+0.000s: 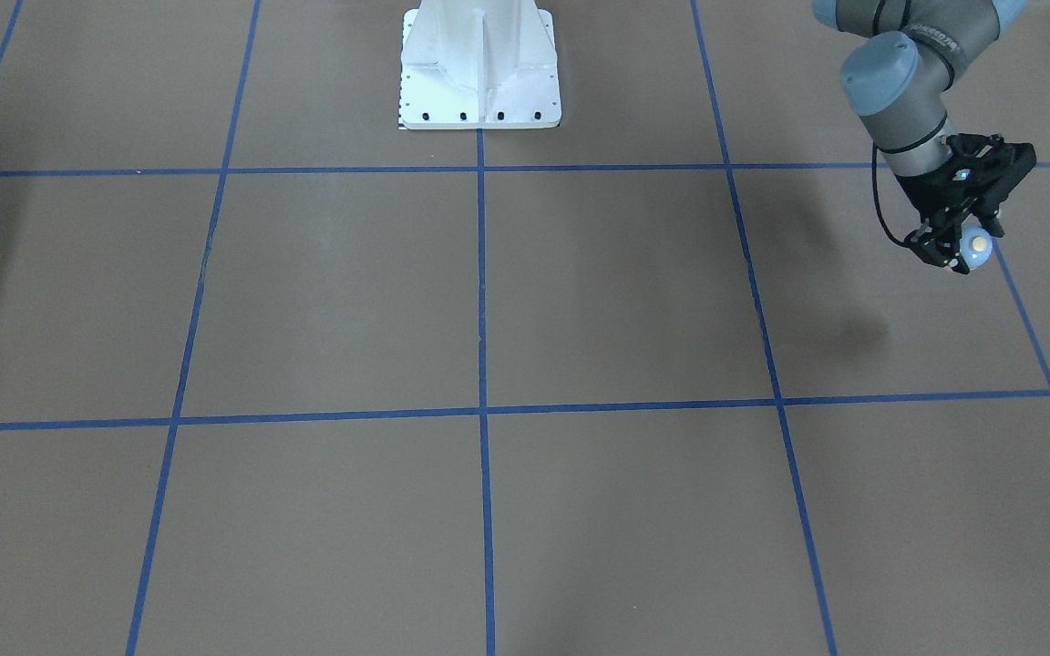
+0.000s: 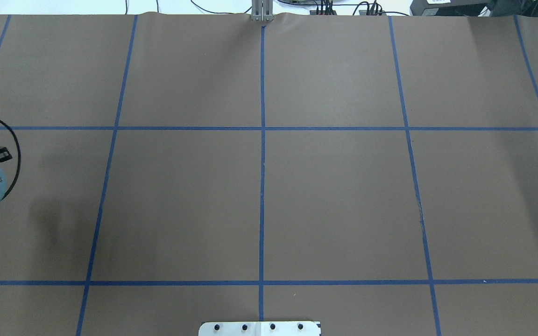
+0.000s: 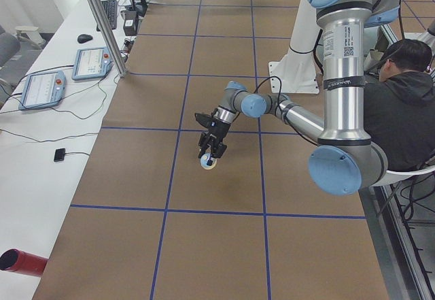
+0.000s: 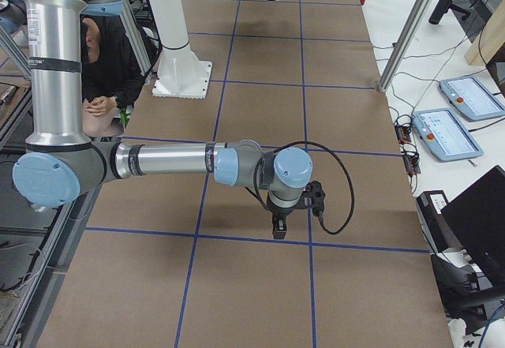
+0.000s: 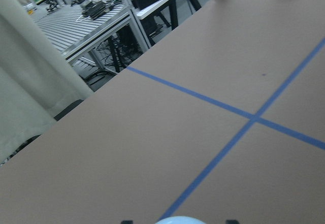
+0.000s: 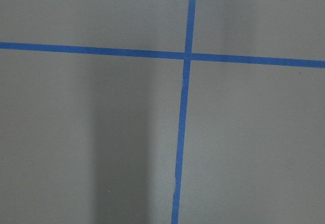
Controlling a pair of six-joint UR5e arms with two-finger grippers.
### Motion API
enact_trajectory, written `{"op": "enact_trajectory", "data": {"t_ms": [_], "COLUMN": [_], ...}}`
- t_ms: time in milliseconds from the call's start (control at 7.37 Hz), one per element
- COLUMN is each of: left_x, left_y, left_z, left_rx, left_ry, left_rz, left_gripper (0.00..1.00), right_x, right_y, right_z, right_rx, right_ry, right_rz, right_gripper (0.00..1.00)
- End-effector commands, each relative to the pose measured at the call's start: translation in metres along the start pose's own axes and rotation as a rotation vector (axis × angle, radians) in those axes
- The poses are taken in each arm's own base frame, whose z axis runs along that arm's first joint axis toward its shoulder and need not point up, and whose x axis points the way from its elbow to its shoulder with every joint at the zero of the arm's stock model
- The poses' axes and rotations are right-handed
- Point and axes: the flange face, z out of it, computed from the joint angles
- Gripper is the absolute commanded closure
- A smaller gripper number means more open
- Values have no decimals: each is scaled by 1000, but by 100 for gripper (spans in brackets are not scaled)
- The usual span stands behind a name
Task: Place and press bell with both arms
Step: 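Move the left gripper with the bell over the table's center grid crossing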
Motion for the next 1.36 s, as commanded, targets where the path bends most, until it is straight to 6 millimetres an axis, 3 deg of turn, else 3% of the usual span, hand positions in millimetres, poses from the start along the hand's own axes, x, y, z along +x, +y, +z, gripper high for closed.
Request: {"op": "enact_trajectory", "data": {"t_ms": [0, 136, 407, 543, 678, 814, 1085, 1221], "left_x": [85, 118, 172, 204, 233, 248, 288, 306], "left_y": [-22, -28, -10, 2, 12, 19, 24, 41], "left_z": [-67, -106, -178, -192, -191, -185, -192, -193], "left_rx": [14, 16, 53, 89, 124, 156, 206, 225], "left_ry": [169, 260, 465, 564, 649, 713, 820, 892], "left_rz": [98, 89, 124, 164, 167, 202, 235, 249], "left_gripper": [100, 100, 100, 100, 100, 100, 100, 100], "right_x": [-3, -4, -6, -7, -9, -10, -16, -20], "right_y": [-1, -2, -3, -5, -6, -7, -10, -15], "right_z": [-3, -4, -6, -7, -9, -10, -17, -19], "right_rx": [9, 14, 20, 22, 25, 28, 41, 45], "right_ry": [1, 2, 3, 6, 6, 8, 11, 10], "right_rz": [-4, -10, -16, -20, -24, -27, -43, -48], "right_gripper": [0, 0, 0, 0, 0, 0, 0, 0]}}
